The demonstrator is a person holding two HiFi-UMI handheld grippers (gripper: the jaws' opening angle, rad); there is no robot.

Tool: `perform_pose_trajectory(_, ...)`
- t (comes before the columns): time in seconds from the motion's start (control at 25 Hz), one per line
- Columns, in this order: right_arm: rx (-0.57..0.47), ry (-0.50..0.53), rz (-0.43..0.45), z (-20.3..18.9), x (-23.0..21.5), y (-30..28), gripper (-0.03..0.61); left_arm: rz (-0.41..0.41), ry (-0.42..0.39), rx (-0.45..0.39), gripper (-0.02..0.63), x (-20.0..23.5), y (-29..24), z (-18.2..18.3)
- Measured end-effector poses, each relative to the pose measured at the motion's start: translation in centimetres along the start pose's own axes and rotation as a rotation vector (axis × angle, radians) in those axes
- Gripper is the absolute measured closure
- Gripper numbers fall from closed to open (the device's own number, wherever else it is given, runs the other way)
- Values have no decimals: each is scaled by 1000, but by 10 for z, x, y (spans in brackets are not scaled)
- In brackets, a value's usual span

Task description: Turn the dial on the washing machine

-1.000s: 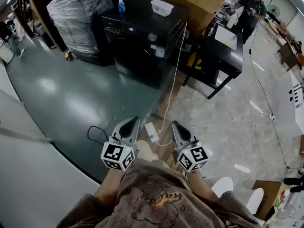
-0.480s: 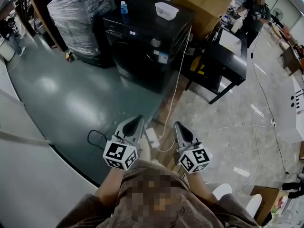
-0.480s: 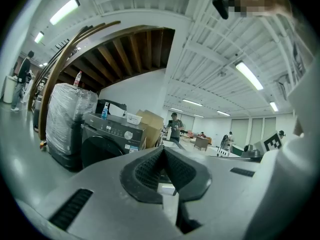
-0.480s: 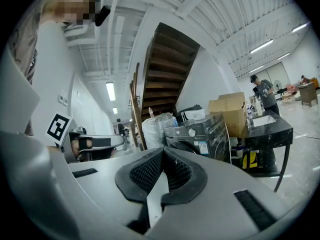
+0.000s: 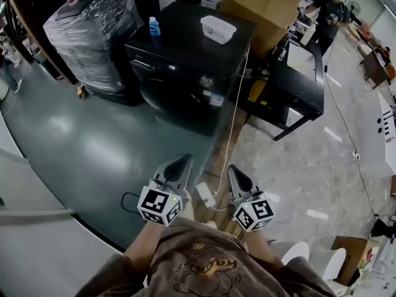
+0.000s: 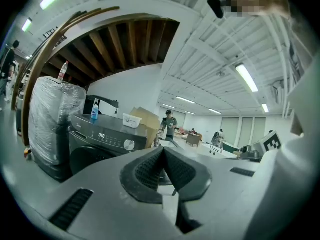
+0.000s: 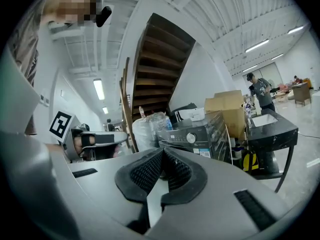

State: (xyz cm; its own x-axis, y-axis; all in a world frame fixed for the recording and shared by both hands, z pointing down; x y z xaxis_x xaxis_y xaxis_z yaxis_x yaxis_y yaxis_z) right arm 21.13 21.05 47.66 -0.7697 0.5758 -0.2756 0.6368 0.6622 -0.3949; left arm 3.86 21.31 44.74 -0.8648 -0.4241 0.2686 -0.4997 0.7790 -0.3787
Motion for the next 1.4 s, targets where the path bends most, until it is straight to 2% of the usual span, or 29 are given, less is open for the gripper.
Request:
perform_pose_trajectory(0.36,-2,-56,-153,76,25,-73,578,-142,-75,88,614,81,-25,80)
perform_pose_trajectory(0.56,0,-63,-191,102,34,-97,578,-168,-91,99,614,110,-33,106)
perform_pose_trajectory(0.84,4,-81,-245,112,28,-115,578,-182,-74,101,614,128,-44,119)
perform_pose_trajectory(1.4,6,-74,-266,119,5,-152,577,-195,-76,107,614,144,-73,127)
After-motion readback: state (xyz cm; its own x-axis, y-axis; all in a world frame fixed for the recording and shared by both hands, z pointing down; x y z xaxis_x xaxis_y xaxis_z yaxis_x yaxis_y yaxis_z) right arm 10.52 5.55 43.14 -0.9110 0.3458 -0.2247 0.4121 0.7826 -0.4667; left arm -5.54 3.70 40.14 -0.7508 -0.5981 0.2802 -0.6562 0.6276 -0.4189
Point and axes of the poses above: the fingertips, and each gripper's own axes: y backward along the fingers, x to its left, z out of its top, the point moved 4 cm from there along y, backward along the fingers, and after that the axes turned 14 degrees about x, right-handed, at the moved point
